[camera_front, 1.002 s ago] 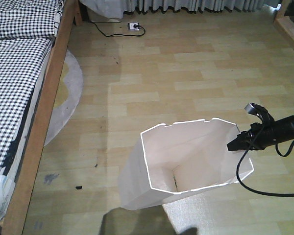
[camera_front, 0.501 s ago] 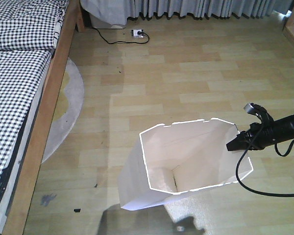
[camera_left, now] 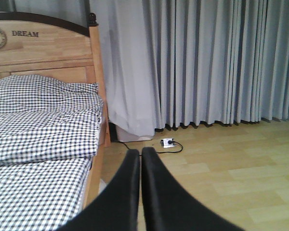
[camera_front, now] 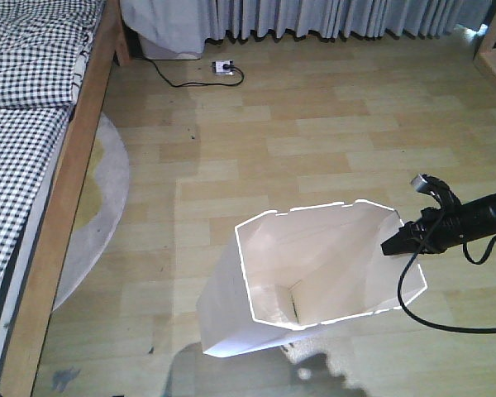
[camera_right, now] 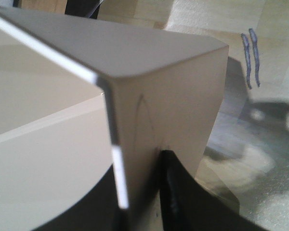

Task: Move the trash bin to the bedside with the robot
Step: 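Carry the bin in the right gripper along the bed toward the curtains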

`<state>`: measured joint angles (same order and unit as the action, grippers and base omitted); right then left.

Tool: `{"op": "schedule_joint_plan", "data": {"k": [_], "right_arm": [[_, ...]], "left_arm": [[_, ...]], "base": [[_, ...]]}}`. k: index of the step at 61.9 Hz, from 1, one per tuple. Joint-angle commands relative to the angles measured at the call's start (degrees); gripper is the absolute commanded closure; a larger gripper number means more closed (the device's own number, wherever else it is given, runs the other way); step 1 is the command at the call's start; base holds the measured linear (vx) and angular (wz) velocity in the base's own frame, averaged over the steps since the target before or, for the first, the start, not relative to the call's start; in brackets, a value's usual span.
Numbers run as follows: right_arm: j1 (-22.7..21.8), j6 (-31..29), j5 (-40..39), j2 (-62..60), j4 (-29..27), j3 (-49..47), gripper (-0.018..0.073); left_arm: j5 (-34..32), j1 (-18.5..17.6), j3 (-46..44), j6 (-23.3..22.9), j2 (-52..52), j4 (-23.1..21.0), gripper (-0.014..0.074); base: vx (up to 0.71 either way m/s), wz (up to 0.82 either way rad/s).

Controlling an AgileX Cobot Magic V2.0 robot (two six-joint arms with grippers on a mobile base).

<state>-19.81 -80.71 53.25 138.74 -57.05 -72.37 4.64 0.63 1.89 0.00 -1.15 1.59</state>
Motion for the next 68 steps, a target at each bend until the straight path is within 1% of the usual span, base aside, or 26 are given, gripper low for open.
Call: {"op": "schedule_joint_plan", "data": {"k": [1,40,68], "right_arm": [[-0.25,0.74,13.69,-4.55,-7.38,-0.70,0.0563],[-0.25,0.74,13.69,-4.55,-7.38,-0.70,0.0563],[-0.24,0.69,13.69,-4.55,-7.38,-0.70,0.0563]], "left_arm": [[-4.27,-0.36,0.66,-0.79,-0.43,-0.54,0.0603],[-4.27,-0.36,0.66,-0.79,-0.43,-0.54,0.0603],[-4.27,-0.36,0.66,-0.79,-0.43,-0.54,0.0603]], "base": [[0.25,-0.11],[0.26,-0.11],[0.24,0.09]]}}
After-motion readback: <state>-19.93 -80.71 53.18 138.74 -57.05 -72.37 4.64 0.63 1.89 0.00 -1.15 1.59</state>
